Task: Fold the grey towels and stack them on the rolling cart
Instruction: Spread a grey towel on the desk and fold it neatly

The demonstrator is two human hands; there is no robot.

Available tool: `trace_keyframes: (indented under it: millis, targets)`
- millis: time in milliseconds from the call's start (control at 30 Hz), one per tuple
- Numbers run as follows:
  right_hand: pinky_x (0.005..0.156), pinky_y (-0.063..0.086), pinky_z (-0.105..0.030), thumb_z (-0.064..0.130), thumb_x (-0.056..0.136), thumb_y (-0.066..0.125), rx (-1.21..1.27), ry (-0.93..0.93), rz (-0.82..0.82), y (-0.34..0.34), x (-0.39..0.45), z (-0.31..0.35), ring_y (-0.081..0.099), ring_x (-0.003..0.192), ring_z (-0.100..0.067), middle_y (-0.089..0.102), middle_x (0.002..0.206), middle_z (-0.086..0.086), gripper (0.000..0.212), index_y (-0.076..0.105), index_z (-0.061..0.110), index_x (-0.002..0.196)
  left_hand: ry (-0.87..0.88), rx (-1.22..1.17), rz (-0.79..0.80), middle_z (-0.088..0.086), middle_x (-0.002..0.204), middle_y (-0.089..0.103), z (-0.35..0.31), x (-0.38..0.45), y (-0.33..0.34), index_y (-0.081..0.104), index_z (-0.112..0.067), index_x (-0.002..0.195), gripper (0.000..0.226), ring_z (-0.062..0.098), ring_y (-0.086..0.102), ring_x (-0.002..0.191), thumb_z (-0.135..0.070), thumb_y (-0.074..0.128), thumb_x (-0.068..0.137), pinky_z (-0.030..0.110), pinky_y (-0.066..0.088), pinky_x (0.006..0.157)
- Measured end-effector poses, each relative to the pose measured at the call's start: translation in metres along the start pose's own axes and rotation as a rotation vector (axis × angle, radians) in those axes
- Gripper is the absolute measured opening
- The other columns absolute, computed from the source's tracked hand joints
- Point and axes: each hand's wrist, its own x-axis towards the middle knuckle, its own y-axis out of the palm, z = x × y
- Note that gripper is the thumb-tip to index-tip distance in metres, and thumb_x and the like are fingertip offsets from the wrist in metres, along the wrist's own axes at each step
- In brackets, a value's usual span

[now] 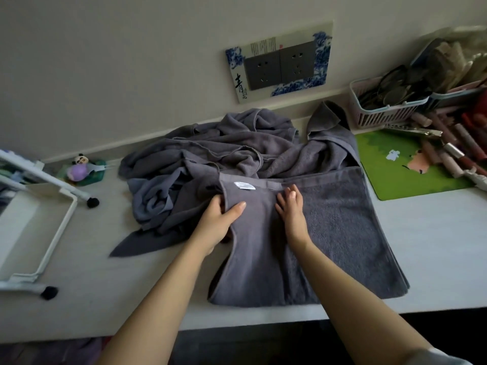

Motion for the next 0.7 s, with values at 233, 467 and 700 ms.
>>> trace_keyframes:
  millis: [233, 467, 700]
  targets:
    - [0.107, 0.033, -0.04, 0.046, 0.099, 0.017, 0.14, 0.119, -0.074, -0.05, -0.065, 0.005, 0.038, 0.133, -0.028, 0.034, 0.148, -0.009, 0.053, 0.022, 0.023, 0.146, 0.064, -0.15, 0.05, 0.011, 0.111, 0.066, -0.034, -0.017, 0.059, 0.052, -0.006, 0.11, 0.043, 0.025, 0.063, 0.105, -0.025, 0.073, 0.077, 0.04, 0.051, 0.093]
    - [0.088, 0.047, -0.041, 0.057, 0.095, 0.02, 0.098, 0.116, -0.059, -0.126, -0.106, 0.048, 0.059, 0.112, -0.029, 0.062, 0.125, -0.01, 0.058, 0.046, 0.024, 0.134, 0.129, -0.031, 0.077, 0.011, 0.106, 0.06, -0.051, -0.036, 0.169, 0.041, -0.012, 0.105, 0.046, 0.025, 0.066, 0.078, -0.031, 0.072, 0.077, 0.04, 0.059, 0.059]
    - [0.102, 0.042, -0.03, 0.044, 0.095, 0.043, -0.22, 0.125, -0.12, -0.171, -0.099, 0.088, 0.054, 0.12, -0.026, 0.063, 0.121, -0.015, 0.046, 0.062, 0.008, 0.117, 0.031, 0.073, 0.115, 0.013, 0.093, 0.065, -0.03, -0.026, 0.253, 0.033, -0.016, 0.107, 0.037, 0.026, 0.068, 0.064, -0.016, 0.063, 0.086, 0.045, 0.059, 0.06]
